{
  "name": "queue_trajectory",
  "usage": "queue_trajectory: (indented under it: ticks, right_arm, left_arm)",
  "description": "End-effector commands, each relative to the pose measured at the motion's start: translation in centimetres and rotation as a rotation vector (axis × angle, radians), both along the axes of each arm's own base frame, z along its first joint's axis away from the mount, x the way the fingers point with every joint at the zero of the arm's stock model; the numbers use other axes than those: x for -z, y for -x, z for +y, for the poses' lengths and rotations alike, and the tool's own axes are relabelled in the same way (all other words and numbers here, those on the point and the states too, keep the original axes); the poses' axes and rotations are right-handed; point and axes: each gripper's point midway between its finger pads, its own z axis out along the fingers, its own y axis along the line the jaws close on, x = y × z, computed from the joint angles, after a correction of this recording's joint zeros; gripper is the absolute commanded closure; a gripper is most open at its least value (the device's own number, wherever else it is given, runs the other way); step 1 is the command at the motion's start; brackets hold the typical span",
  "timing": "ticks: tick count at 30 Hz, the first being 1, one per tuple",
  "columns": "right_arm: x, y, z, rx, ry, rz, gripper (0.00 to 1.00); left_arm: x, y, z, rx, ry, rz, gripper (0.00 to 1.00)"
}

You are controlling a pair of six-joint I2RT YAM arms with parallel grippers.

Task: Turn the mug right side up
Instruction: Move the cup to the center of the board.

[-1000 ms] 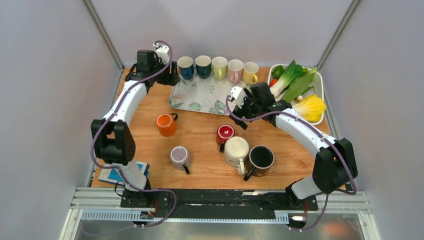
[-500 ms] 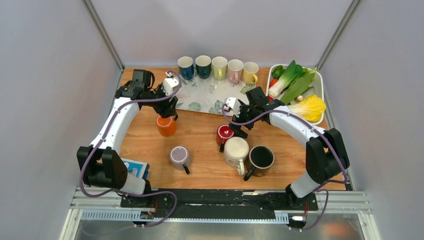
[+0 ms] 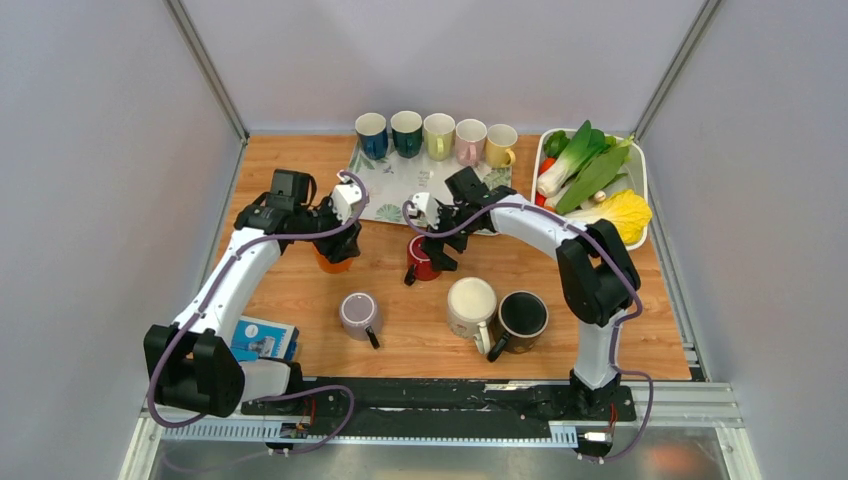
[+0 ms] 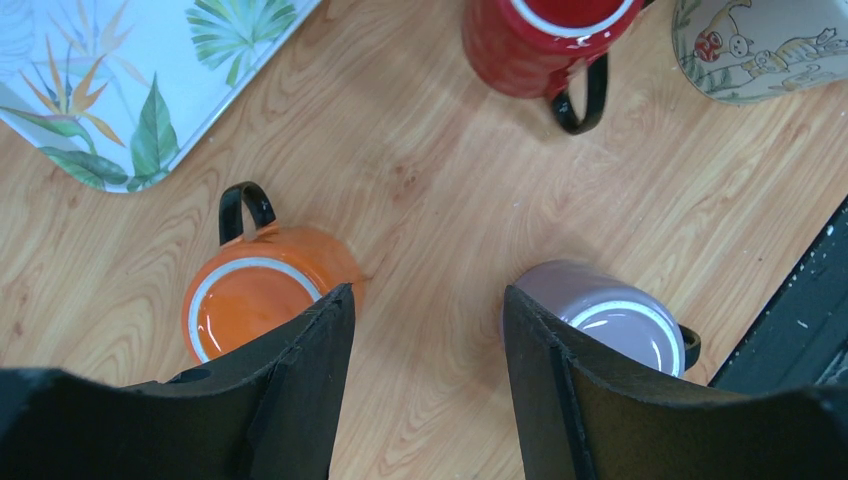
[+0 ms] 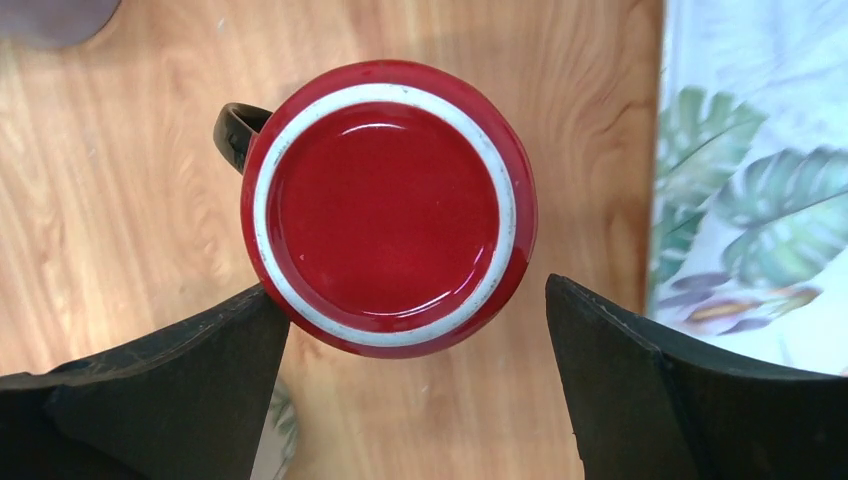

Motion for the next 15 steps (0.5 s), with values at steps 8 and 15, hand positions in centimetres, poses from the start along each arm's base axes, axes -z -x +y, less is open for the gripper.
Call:
queue_trajectory:
  ticks: [8,15]
  right_arm:
    - [-3.0,-6.1,-2.8,0.233,0.069,-0.264,0.0]
    - [-4.3,-2.7,-1.7,0.228,-0.06,-0.122,0.0]
  left_arm:
    - [-0.6,-2.5,-3.4,-0.168,0.256,0.028,0.38]
    - [0.2,-4.1,-5.3,-0.163,0.311,0.108,0.38]
